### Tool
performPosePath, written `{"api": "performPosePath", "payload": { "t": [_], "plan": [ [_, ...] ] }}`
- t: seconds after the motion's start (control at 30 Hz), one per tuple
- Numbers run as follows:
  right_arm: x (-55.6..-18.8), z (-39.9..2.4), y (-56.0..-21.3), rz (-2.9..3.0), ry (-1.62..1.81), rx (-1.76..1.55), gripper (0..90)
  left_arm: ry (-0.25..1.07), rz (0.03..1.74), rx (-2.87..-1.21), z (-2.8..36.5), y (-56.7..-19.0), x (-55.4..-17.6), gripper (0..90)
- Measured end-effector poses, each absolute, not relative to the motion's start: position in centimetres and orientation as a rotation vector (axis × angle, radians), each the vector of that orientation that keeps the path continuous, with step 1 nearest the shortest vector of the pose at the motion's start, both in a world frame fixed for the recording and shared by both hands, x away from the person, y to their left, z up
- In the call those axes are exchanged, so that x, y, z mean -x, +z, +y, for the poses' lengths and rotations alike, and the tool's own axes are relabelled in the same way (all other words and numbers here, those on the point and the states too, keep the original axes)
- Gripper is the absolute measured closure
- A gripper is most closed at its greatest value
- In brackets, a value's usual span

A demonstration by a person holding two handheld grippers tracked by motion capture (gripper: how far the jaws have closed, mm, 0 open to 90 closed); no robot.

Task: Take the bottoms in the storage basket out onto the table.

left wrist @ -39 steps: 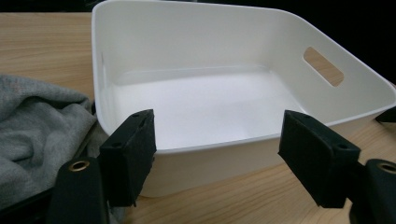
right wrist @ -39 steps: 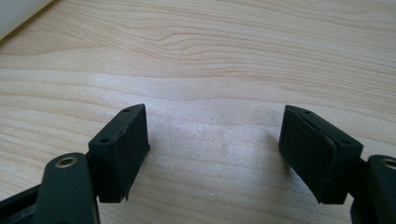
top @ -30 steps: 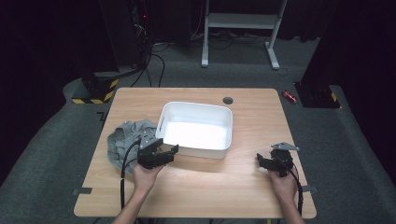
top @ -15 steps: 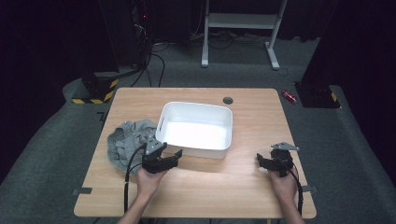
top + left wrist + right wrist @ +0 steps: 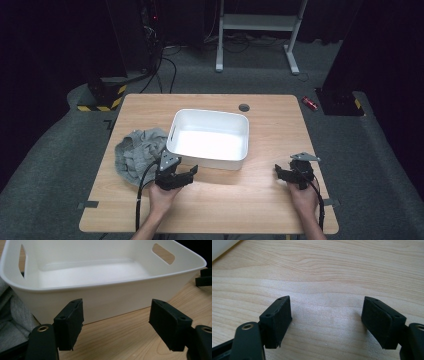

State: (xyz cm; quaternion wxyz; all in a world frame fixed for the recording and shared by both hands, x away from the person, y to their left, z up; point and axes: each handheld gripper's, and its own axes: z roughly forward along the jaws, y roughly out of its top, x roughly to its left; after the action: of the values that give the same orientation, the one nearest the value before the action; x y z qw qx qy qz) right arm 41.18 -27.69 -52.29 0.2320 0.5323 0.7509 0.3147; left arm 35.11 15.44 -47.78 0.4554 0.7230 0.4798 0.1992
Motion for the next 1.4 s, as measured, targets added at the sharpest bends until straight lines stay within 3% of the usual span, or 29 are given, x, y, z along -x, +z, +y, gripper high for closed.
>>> {"api": "performPosePath", "payload": {
  "t": [0.57,1.4],
  "plan": [
    [-41.2,-27.7,-52.3,2.064,0.865,-1.464,23.7,0.439,1.225,-1.808,14.6,-50.0,-35.3,27.8],
    [-41.2,-27.7,-52.3,2.064,0.865,-1.464,23.7,0.526,1.345,-1.87,15.2,-52.4,-36.4,29.5]
  ]
}}
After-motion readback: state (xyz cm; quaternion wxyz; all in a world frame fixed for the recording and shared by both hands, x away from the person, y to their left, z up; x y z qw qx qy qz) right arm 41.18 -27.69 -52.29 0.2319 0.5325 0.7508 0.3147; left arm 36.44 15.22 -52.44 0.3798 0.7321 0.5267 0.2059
